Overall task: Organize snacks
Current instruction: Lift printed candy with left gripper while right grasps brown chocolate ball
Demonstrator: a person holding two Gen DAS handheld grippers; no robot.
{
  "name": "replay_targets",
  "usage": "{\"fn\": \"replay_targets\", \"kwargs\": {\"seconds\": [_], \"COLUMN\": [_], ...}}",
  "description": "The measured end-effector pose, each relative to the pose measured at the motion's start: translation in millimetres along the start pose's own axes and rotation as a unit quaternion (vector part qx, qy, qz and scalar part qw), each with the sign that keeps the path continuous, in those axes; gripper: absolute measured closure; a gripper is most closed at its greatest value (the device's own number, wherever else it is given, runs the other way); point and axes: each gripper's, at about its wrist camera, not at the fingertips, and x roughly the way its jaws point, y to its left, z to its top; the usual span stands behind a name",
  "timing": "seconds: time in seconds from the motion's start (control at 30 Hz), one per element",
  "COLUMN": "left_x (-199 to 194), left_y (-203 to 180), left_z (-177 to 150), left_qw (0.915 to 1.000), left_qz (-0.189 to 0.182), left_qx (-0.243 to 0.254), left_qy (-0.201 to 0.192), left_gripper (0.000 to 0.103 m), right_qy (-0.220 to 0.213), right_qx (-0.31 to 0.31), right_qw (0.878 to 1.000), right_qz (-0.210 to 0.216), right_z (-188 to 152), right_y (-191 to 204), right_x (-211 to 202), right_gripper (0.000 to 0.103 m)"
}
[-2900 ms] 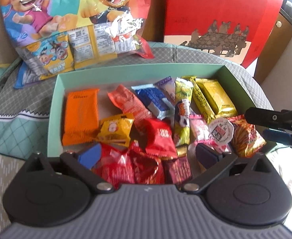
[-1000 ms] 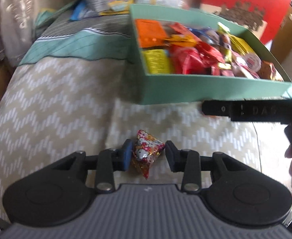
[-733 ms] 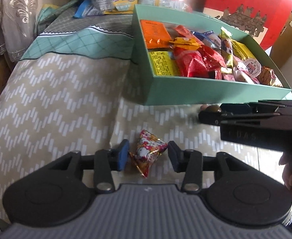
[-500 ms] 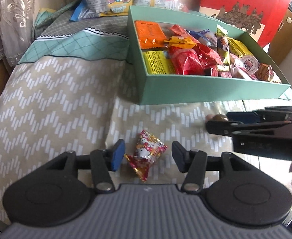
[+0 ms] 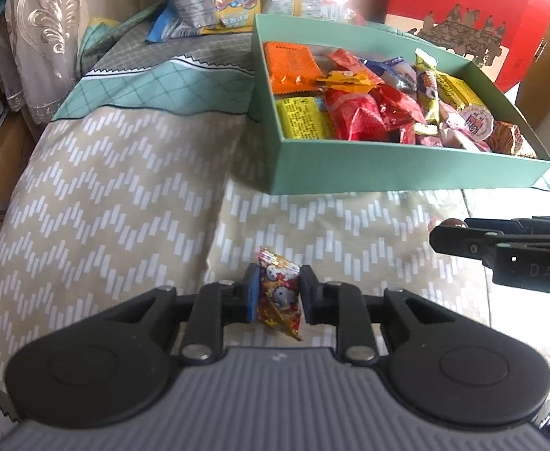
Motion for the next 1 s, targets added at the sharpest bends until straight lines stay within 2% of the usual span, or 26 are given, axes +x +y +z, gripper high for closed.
{"fn": "replay_targets", "kwargs": {"seconds": [0.4,0.63,0.77,0.9,1.0], "left_x": [-14,-2,1,1,3], "left_y": [-16,-19,-19,-19,-18], "left_z": [1,-9,-14,-15,-13], "left_qw": [0.9998,0.9992,0.9985,0.9983,0.9985], "left_qz": [-0.011,-0.027,-0.031,-0.027,-0.027], "left_qx": [0.016,0.025,0.034,0.043,0.040], "left_qy": [-0.008,0.018,0.029,0.027,0.026], "left_gripper": [0.081,0.080,0.064,0.062,0.060], "right_qy": [-0.024,-0.005,0.019,0.033,0.015], "right_qx": [0.022,0.042,0.078,0.069,0.058], "right_qw": [0.999,0.999,0.996,0.997,0.998], "right_qz": [0.002,-0.016,-0.029,-0.005,-0.010], "right_z": [-6,-21,-27,-30,-28], "right_y": [-14,-27,-39,-37,-37], "right_x": [-23,-20,-15,-18,-25], "right_gripper": [0.060,0.060,0.059,0.053,0.050]}}
